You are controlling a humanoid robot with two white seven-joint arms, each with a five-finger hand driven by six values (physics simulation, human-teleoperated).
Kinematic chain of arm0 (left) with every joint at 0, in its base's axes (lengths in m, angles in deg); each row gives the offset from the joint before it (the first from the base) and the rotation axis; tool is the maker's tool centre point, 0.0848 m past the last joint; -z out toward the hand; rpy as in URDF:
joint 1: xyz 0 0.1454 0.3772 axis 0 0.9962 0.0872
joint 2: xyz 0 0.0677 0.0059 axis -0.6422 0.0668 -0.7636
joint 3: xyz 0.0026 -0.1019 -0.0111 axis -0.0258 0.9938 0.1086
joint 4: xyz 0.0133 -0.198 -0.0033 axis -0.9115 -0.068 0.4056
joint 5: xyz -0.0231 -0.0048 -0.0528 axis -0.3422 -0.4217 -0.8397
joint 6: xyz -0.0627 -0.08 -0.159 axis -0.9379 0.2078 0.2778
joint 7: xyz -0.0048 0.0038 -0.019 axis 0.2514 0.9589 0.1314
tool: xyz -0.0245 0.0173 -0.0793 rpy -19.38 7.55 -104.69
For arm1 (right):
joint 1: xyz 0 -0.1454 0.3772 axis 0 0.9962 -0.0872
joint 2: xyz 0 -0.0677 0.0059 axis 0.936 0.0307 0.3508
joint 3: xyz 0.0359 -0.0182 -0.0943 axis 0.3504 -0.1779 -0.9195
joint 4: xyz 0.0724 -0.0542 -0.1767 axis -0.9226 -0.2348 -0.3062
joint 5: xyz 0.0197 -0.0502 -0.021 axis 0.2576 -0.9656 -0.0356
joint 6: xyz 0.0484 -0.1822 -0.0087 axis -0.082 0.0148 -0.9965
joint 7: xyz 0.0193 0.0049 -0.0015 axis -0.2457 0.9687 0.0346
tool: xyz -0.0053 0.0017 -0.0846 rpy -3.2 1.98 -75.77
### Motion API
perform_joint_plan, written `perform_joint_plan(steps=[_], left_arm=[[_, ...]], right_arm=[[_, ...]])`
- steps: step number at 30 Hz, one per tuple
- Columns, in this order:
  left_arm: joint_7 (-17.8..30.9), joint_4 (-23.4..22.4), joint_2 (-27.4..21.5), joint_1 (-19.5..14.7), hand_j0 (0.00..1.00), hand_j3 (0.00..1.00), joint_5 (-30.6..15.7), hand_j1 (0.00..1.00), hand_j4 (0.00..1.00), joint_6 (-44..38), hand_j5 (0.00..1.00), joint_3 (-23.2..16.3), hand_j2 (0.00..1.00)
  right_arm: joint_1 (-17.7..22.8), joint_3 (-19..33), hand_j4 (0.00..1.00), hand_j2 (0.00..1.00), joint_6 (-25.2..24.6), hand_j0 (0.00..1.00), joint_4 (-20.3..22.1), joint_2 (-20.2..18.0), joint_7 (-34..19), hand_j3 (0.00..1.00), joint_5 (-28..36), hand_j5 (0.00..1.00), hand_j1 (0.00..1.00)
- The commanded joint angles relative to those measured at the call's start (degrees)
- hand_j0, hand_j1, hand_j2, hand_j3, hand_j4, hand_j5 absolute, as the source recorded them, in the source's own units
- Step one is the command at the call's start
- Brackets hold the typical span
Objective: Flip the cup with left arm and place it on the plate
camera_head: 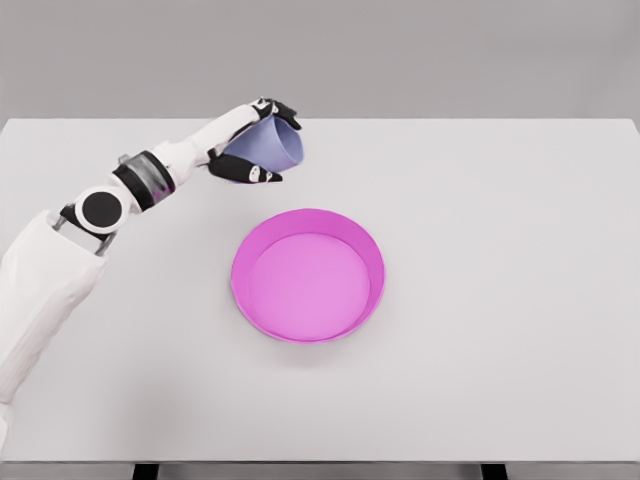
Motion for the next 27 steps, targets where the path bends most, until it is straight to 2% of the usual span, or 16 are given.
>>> perform_joint_plan(steps=[1,6,11,13,15,21,24,27], left_arm=[[-2.0,4.7,-0.9,0.3,0.49,0.49,-3.4,0.49,0.49,4.1,0.49,-0.3,0.49],[-7.3,6.8,-0.9,4.0,0.49,0.49,-3.4,0.49,0.49,6.5,0.49,-0.5,0.49],[-9.7,14.5,-1.0,9.7,0.49,0.49,-3.5,0.49,0.49,10.6,0.49,-0.5,0.49],[-14.2,15.0,-1.0,11.0,0.49,0.49,-3.6,0.49,0.49,14.7,0.49,-0.6,0.49],[-18.3,17.1,-1.1,12.9,0.49,0.49,-3.6,0.49,0.49,15.4,0.49,-0.6,0.49],[-28.0,19.3,-1.2,15.7,0.48,0.48,-5.7,0.48,0.48,19.3,0.48,-4.5,0.48],[-29.5,19.8,-1.2,16.9,0.46,0.46,-9.9,0.46,0.46,23.7,0.46,-5.7,0.46],[-29.6,21.8,-0.5,18.1,0.46,0.46,-10.9,0.46,0.46,24.0,0.46,-5.5,0.46]], right_arm=[[0.0,0.0,1.00,1.00,0.0,1.00,0.0,0.0,0.0,1.00,0.0,1.00,1.00],[0.0,0.0,1.00,1.00,0.0,1.00,0.0,0.0,0.0,1.00,0.0,1.00,1.00],[0.0,0.0,1.00,1.00,0.0,1.00,0.0,0.0,0.0,1.00,0.0,1.00,1.00],[0.0,0.0,1.00,1.00,0.0,1.00,0.0,0.0,0.0,1.00,0.0,1.00,1.00],[0.0,0.0,1.00,1.00,0.0,1.00,0.0,0.0,-0.1,1.00,0.0,1.00,1.00],[0.0,0.0,1.00,1.00,0.0,1.00,0.0,0.0,0.0,1.00,0.0,1.00,1.00],[0.0,0.0,1.00,1.00,0.0,1.00,0.0,0.0,0.0,1.00,0.0,1.00,1.00],[0.0,0.0,1.00,1.00,0.0,1.00,0.0,0.0,-0.1,1.00,0.0,1.00,1.00]])
